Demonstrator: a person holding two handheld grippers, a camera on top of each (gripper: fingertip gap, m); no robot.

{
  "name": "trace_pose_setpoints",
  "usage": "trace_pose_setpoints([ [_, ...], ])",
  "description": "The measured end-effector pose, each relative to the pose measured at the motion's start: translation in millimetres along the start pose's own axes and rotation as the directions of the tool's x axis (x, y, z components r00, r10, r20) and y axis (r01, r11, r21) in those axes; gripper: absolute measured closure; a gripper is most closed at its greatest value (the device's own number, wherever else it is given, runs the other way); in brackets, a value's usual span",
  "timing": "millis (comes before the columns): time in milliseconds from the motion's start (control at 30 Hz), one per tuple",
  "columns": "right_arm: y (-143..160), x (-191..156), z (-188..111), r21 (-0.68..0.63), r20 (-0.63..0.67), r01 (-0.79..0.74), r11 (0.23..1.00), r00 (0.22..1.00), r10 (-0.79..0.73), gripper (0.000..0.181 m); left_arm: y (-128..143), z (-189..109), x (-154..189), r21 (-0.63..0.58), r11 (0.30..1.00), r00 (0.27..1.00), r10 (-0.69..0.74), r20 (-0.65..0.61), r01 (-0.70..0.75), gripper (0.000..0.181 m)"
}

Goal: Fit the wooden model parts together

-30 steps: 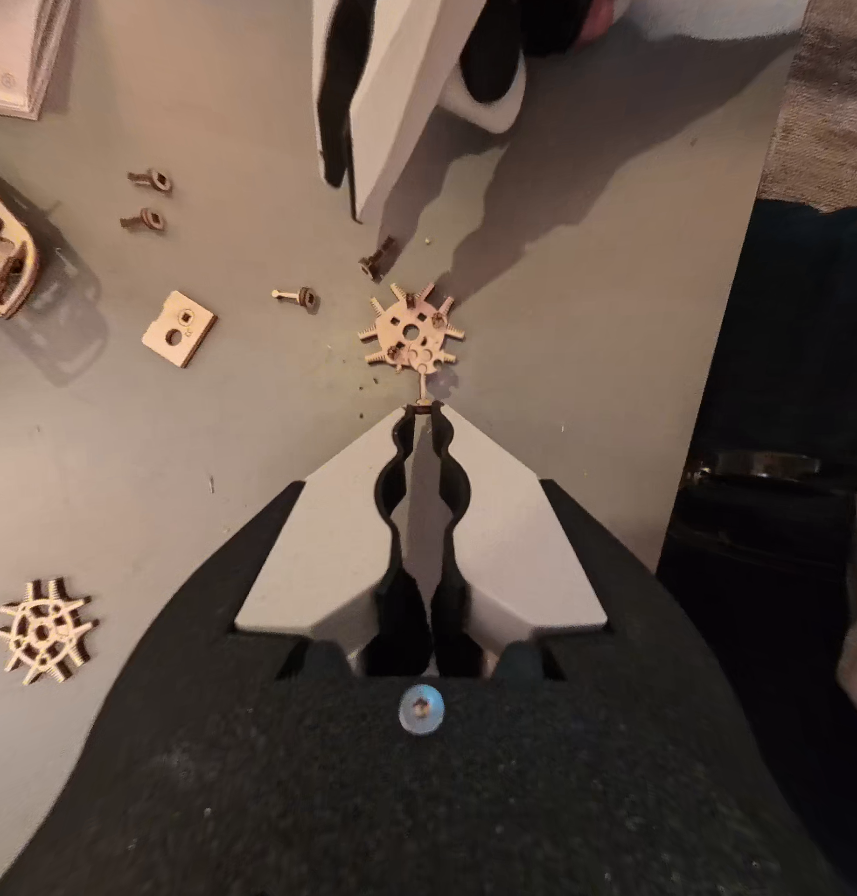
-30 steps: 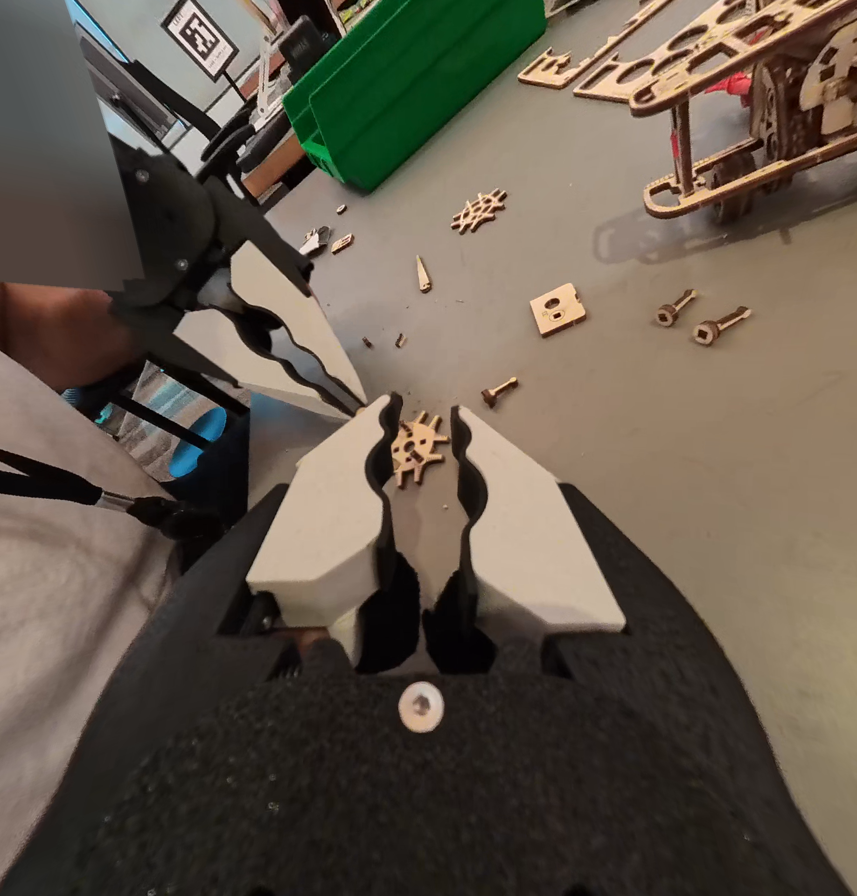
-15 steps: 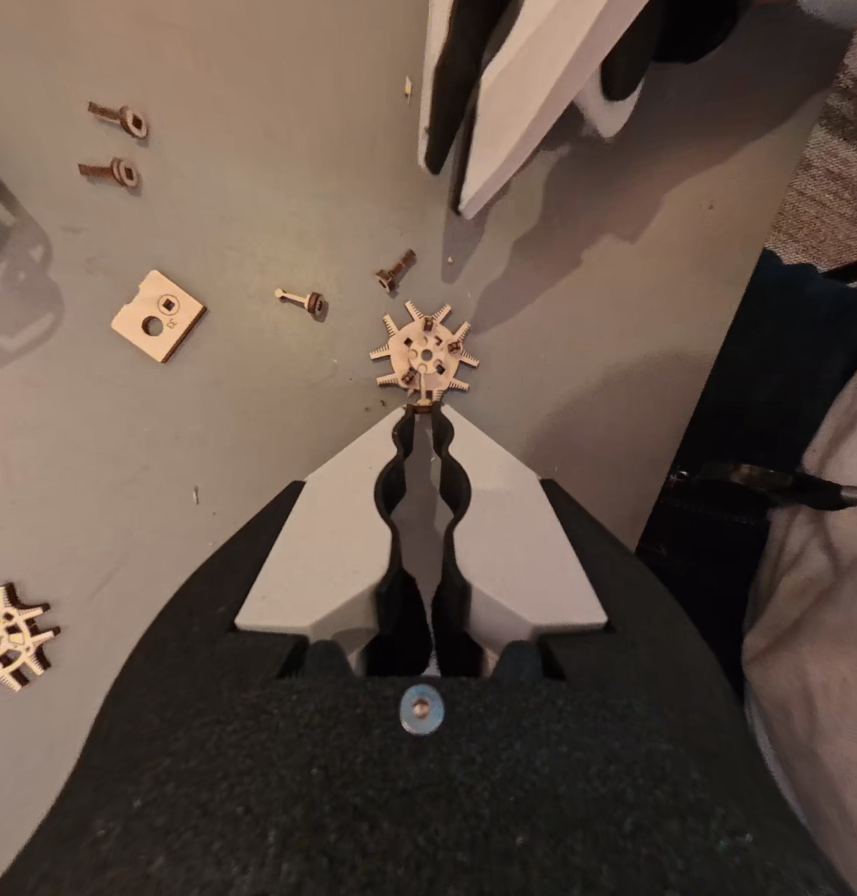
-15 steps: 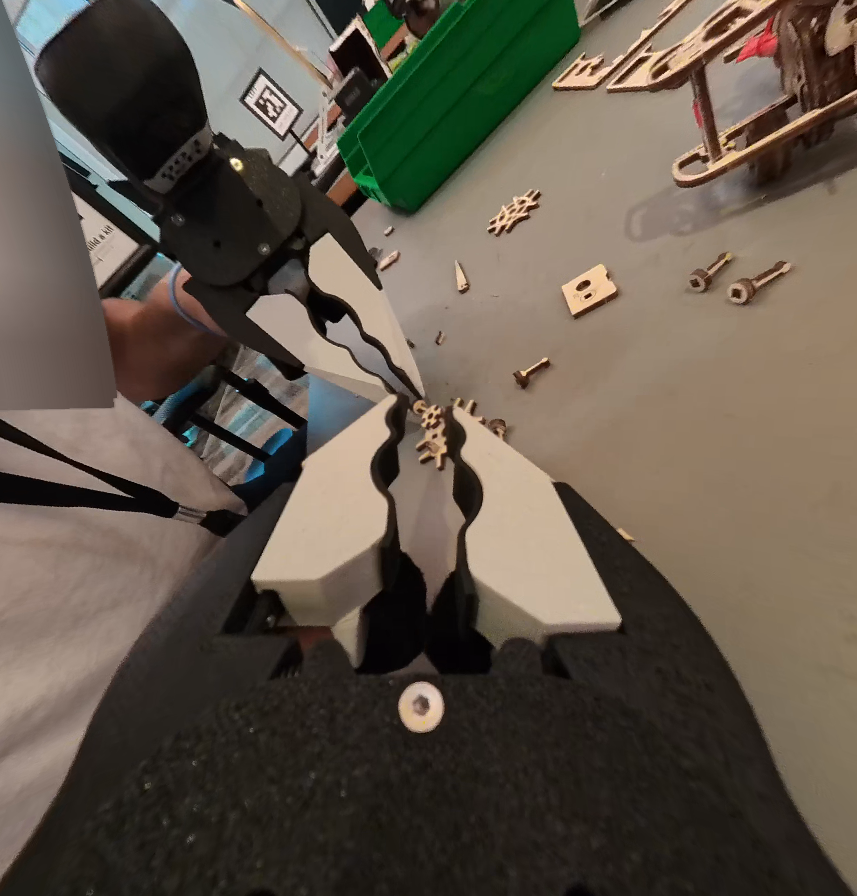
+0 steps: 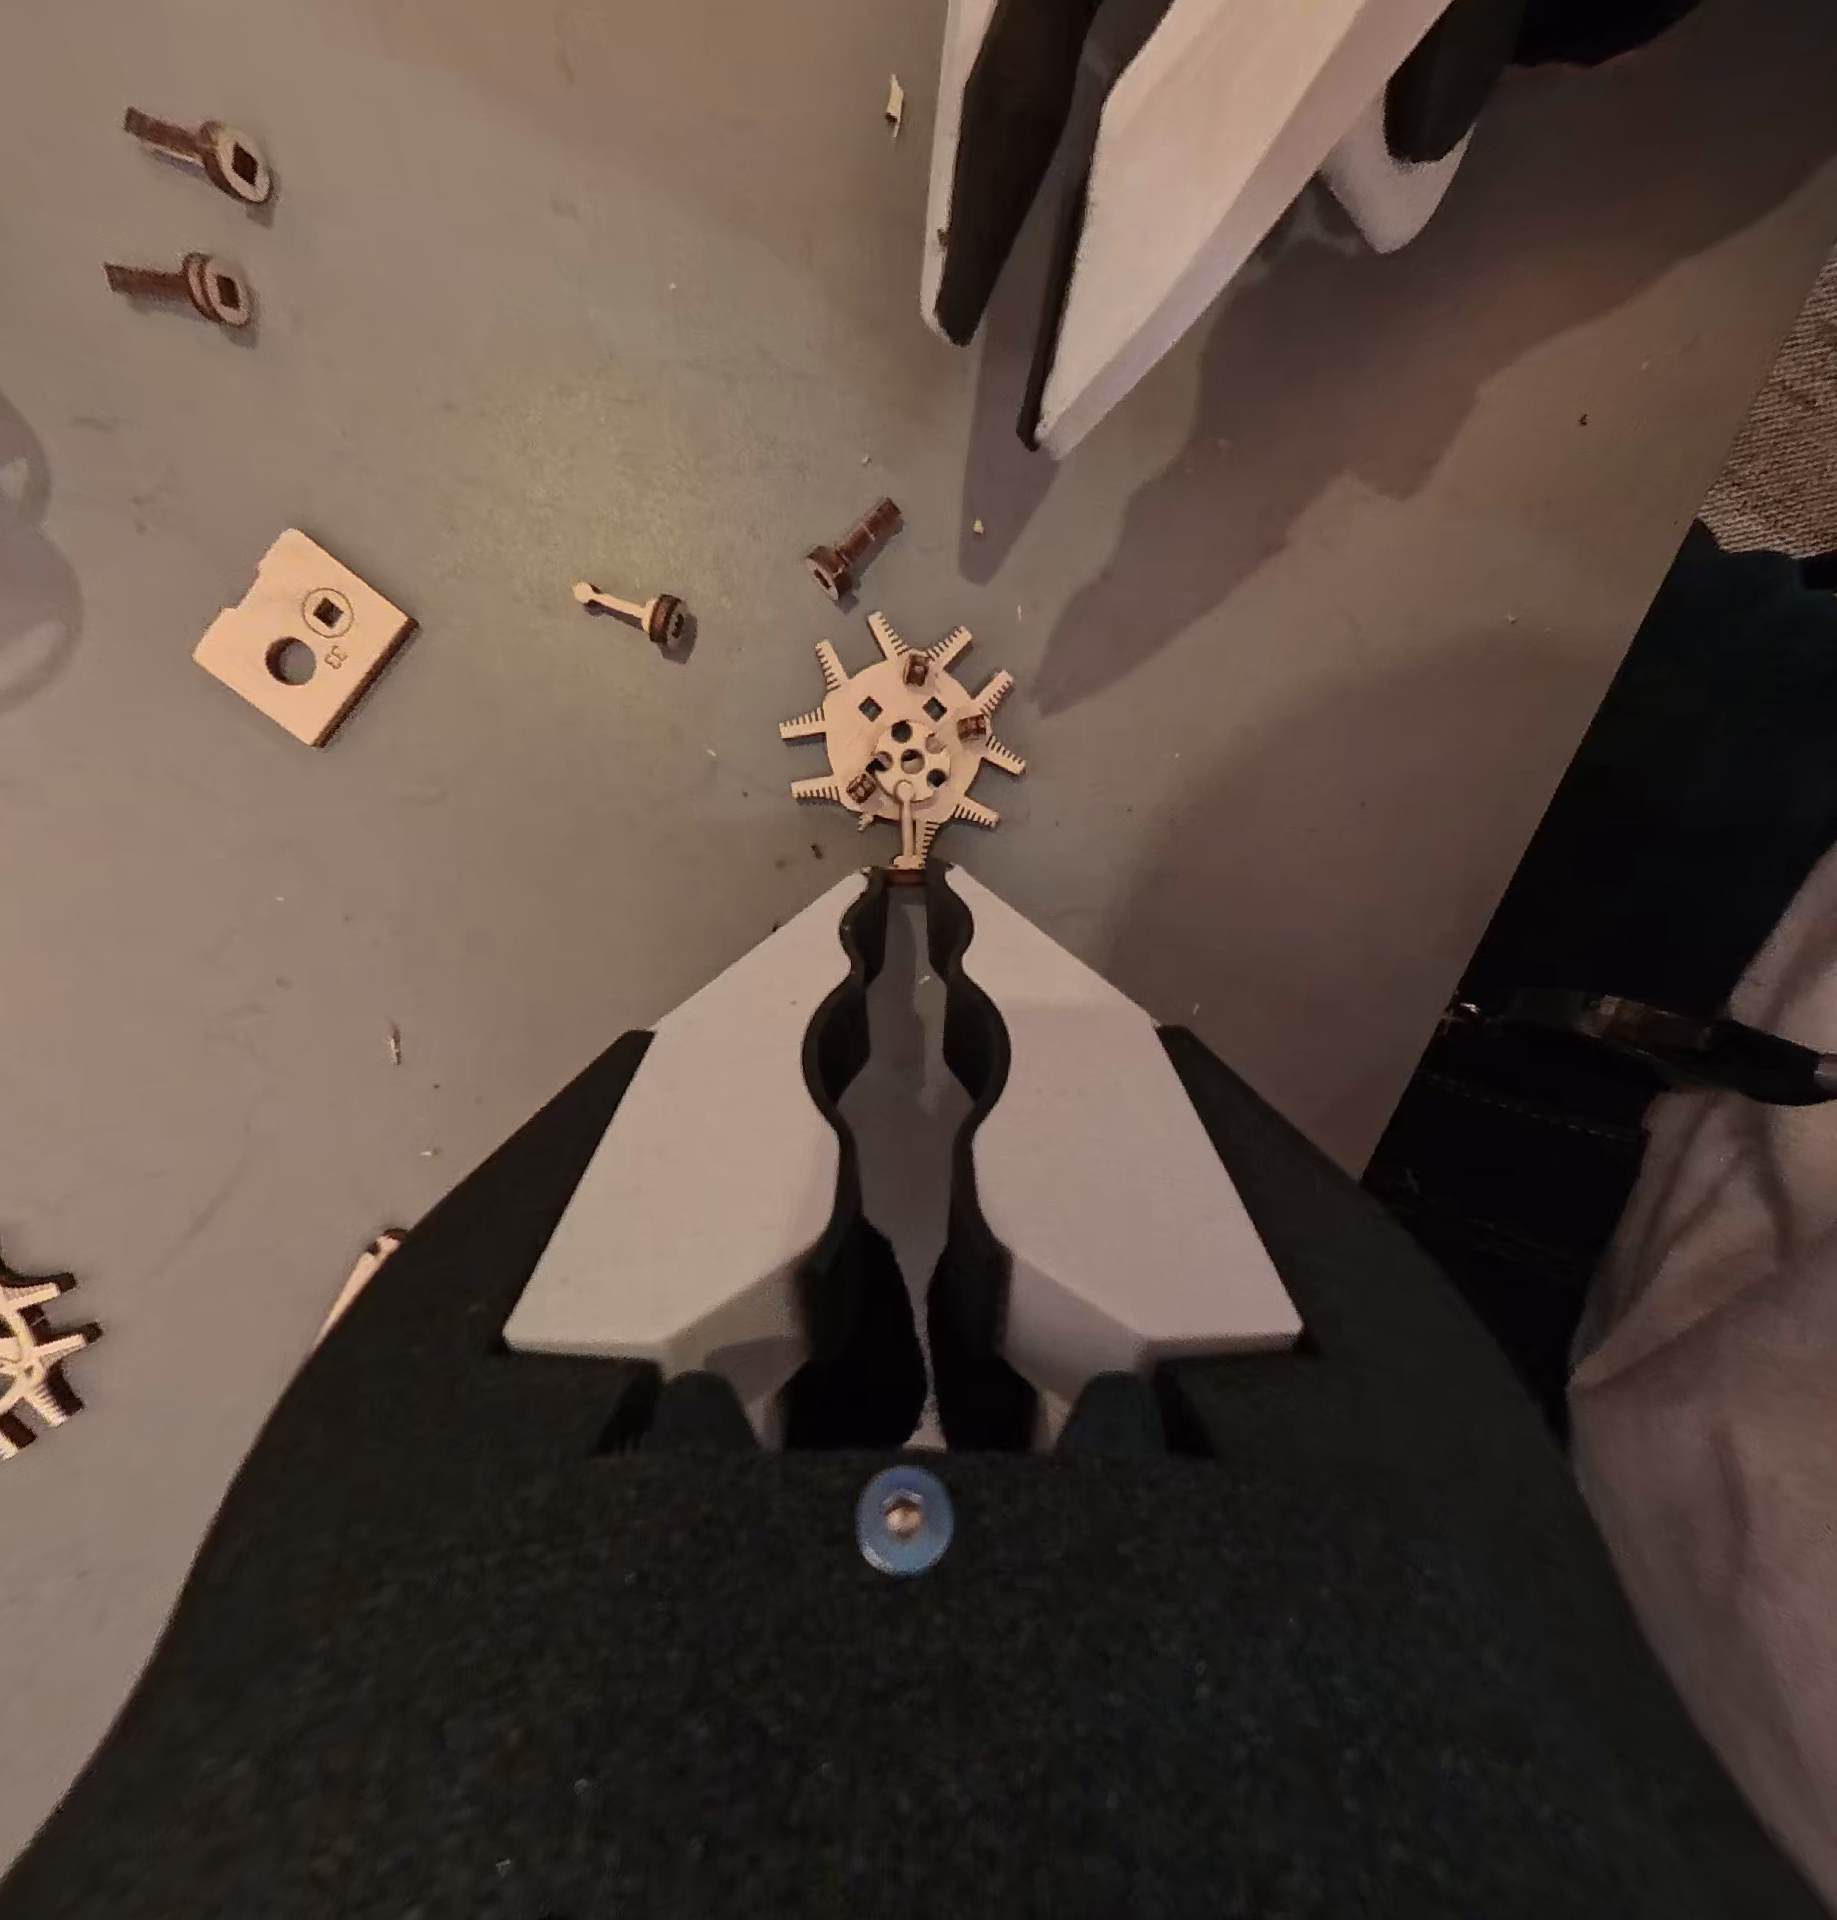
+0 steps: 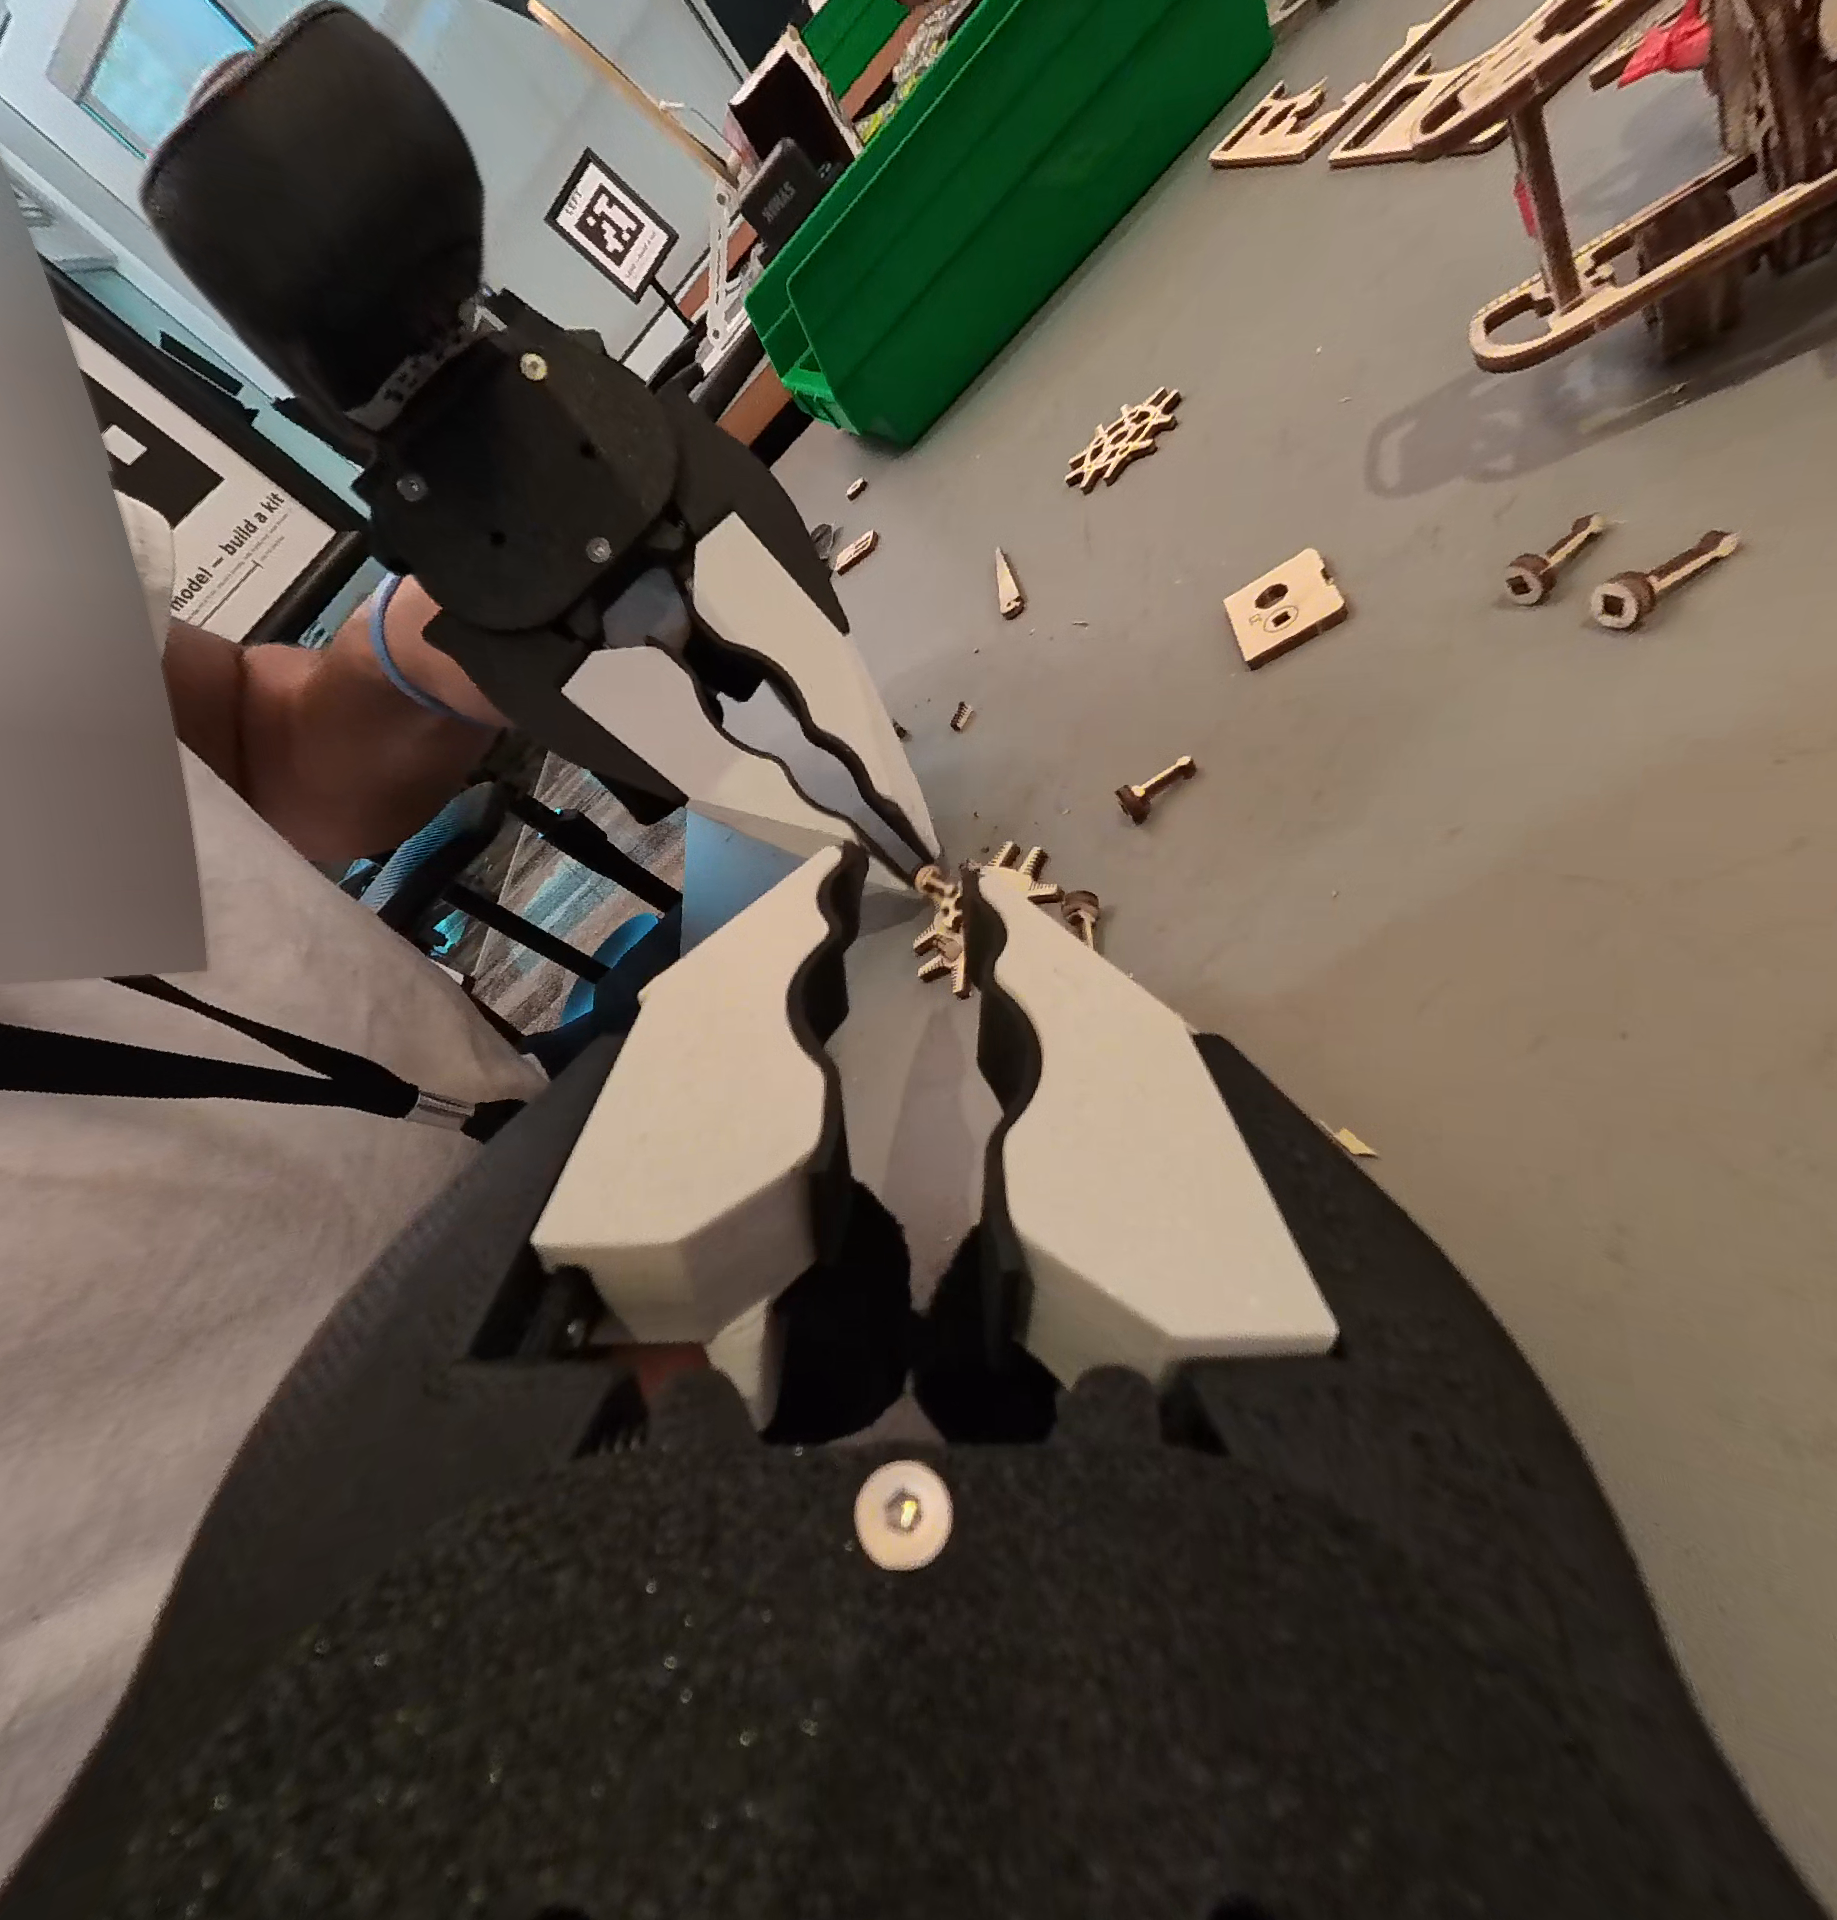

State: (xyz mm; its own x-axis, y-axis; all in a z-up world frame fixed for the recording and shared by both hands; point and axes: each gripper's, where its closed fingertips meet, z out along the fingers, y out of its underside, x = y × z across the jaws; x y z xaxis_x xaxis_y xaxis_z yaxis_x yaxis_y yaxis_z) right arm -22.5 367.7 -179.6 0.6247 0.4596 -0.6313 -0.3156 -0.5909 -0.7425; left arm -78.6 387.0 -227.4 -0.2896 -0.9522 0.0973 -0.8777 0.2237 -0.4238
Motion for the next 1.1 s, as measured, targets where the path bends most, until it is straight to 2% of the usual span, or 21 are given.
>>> trace_pose_setpoints([
  [33, 0, 0, 0, 0.0, 0.001, -0.001, 1.0, 1.0, 0.001, 0.163, 0, 0, 0, 0.0, 1.0, 1.0, 0.003, 0.002, -0.003, 0.177],
  [233, 3, 0, 2, -0.017, -0.001, -0.007, 1.0, 1.0, 0.007, 0.162, -1, 2, 3, 0.002, 1.0, 1.0, 0.005, -0.015, -0.004, 0.176],
  [467, 17, -2, 10, -0.119, -0.011, 0.028, 0.992, 0.999, -0.03, 0.163, -1, 4, 2, 0.003, 1.0, 1.0, -0.002, -0.018, 0.002, 0.176],
  [900, 17, -6, 9, -0.112, 0.016, 0.024, 0.993, 1.0, -0.022, 0.164, 11, -11, 11, -0.009, 1.0, 1.0, 0.009, -0.003, -0.009, 0.177],
  [1000, 16, -13, 13, -0.102, 0.012, 0.083, 0.991, 0.997, -0.083, 0.16, 17, -17, 13, 0.013, 1.0, 1.0, -0.003, 0.011, 0.003, 0.177],
  [1100, 19, -10, 27, -0.155, -0.12, 0.267, 0.951, 0.951, -0.286, 0.154, 35, -19, 12, -0.003, 1.0, 0.999, -0.021, 0.025, 0.021, 0.177],
])
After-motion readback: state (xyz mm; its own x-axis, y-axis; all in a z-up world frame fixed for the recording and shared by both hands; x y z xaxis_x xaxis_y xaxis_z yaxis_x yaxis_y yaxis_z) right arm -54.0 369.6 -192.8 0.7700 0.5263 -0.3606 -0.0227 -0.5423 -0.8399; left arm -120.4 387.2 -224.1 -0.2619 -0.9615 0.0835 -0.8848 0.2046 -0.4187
